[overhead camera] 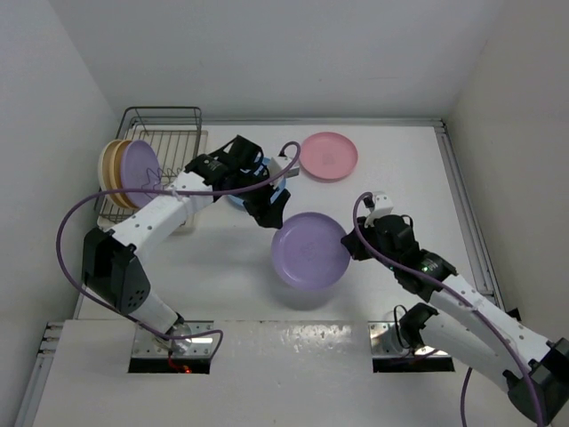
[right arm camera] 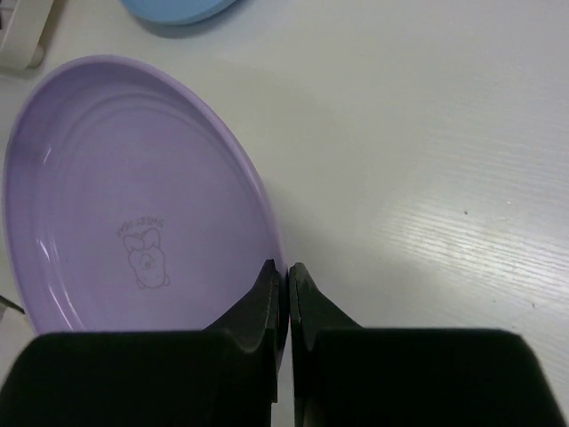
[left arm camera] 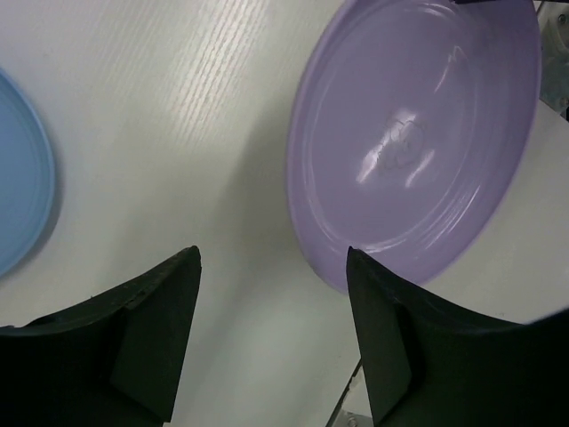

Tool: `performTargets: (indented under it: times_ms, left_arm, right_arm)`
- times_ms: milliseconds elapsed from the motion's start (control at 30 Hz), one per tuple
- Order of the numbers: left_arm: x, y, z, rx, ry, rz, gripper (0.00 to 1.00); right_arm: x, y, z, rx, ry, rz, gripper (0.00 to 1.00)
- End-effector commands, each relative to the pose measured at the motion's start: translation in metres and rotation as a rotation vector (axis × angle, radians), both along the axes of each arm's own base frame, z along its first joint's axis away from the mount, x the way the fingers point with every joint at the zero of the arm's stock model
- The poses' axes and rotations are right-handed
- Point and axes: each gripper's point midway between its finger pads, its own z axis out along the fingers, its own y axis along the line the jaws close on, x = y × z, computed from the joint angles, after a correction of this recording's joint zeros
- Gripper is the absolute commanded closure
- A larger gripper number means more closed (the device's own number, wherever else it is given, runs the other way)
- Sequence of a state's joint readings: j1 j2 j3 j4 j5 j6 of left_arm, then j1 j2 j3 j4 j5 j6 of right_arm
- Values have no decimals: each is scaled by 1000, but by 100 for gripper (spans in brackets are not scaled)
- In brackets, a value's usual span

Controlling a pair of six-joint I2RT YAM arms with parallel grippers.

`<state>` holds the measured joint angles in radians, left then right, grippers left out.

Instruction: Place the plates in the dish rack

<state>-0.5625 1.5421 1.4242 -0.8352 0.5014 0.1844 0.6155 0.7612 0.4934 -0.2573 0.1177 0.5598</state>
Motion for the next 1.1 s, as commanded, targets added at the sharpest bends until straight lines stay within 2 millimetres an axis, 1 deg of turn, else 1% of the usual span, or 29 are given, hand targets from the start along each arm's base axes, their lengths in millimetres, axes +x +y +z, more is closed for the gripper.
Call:
performTargets:
  times_ms: [0,33,67,100,133,233,267,300,367,400,467,500,533,567,600,633,667,700,733,767,800,833,867,900,933,967,1000,1033,1067]
  left_arm:
    - [0,-5,-6,-16,9,-7,29]
    - [0,-5,-6,-16,10,-7,29]
    - [-3,-6,-13,-15,38,-16,29]
    - [-5,-8,-13,-24,44,-24,29]
    - [-9,-9,-18,-29,72,-36,29]
    - [-12,-11,-17,-42,81,-47,32]
    - [-12,-11,-17,-42,81,-47,38]
    - [-13,-10,-20,-37,88,-47,42]
    - [-13,-10,-20,-37,89,-47,53]
    - [-13,-10,-20,-37,89,-47,65]
    - [-14,-9,-17,-41,73,-53,79]
    - [-14,-9,-17,-41,73,-53,95]
    - [-14,-9,-12,-47,62,-54,100]
    - [-10,-8,-10,-41,44,-44,100]
    - [-8,-5,-4,-32,27,-23,100]
    - [-2,-2,3,-19,-3,16,100]
    - [21,9,13,42,-92,105,100]
    - [35,25,24,74,-138,202,100]
    - [48,37,32,122,-188,280,100]
    - [76,70,58,210,-326,457,100]
    - [84,85,77,235,-393,546,100]
    - [93,110,93,261,-441,663,100]
    - [98,129,109,286,-492,758,100]
    - [100,167,136,363,-591,919,100]
    - [104,189,152,373,-649,1035,100]
    - [102,207,165,399,-697,1123,100]
    - [95,236,176,483,-754,1262,100]
    - [94,250,180,516,-779,1333,100]
    - [91,267,189,519,-809,1419,100]
  right_arm:
    - [9,10,29,57,-113,-4,100]
    - [11,12,33,67,-132,-6,100]
    - [10,13,34,69,-137,-1,100]
    - [9,16,36,75,-144,5,100]
    - [11,17,40,84,-164,3,100]
    - [14,21,46,96,-185,6,100]
    - [15,21,51,105,-196,6,100]
    - [15,22,49,101,-193,8,100]
    - [17,24,52,113,-205,14,100]
    - [17,25,51,115,-202,17,100]
    - [18,28,52,123,-206,22,100]
    - [19,30,51,129,-207,20,100]
    - [20,31,52,132,-207,22,100]
    - [20,32,53,134,-208,24,100]
    - [20,32,50,125,-194,22,89]
    - [22,31,49,122,-187,10,70]
    - [23,30,46,109,-174,7,47]
    - [26,27,50,93,-175,-16,27]
    - [25,24,45,70,-156,-25,21]
    - [25,19,39,39,-130,-44,17]
    - [29,14,41,22,-134,-76,13]
    - [29,12,43,5,-129,-77,13]
    - [30,10,41,-14,-124,-87,12]
    - [31,7,43,-21,-129,-97,10]
    - [31,7,42,-33,-129,-94,8]
    - [32,6,42,-32,-132,-98,8]
    - [32,5,42,-35,-134,-105,8]
    - [34,3,43,-35,-142,-116,8]
    - [35,2,41,-38,-142,-122,7]
